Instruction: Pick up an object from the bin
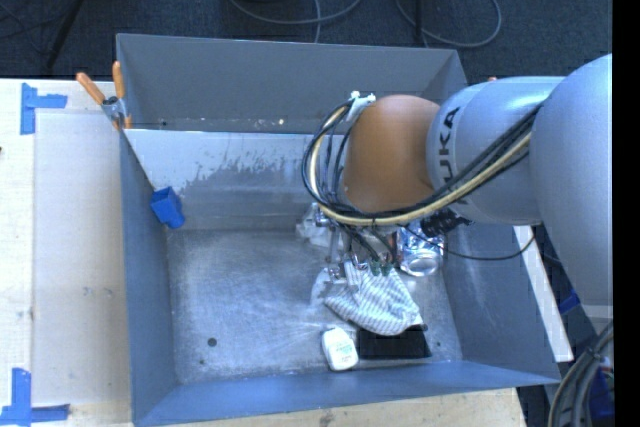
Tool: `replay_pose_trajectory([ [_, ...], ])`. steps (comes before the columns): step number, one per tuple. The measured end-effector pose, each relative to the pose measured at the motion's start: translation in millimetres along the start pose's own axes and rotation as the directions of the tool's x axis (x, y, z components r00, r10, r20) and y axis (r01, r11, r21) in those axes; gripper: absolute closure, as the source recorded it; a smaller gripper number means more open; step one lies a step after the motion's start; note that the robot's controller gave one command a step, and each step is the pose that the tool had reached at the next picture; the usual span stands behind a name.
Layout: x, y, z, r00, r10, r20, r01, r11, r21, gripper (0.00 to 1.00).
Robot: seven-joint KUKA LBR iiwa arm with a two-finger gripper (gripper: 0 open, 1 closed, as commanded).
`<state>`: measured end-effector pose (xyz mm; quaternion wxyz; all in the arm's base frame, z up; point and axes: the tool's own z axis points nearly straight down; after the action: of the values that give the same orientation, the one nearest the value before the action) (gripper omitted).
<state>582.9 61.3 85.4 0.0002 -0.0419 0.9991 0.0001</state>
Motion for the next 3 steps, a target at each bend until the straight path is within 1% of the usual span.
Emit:
replay_pose_trajectory([
  [1, 58.2, -32.0, -17.9, 0.995, -0.097, -0.005, 0.097, 0.995, -0.001, 0.0],
  [2, 32.0, -38.8, 6.3, 0.991, 0.136, -0.001, -0.136, 0.991, 0.007, 1.0],
  [3, 32.0, -38.7, 6.3, 0.991, 0.137, -0.001, -0.137, 0.991, 0.006, 1.0],
])
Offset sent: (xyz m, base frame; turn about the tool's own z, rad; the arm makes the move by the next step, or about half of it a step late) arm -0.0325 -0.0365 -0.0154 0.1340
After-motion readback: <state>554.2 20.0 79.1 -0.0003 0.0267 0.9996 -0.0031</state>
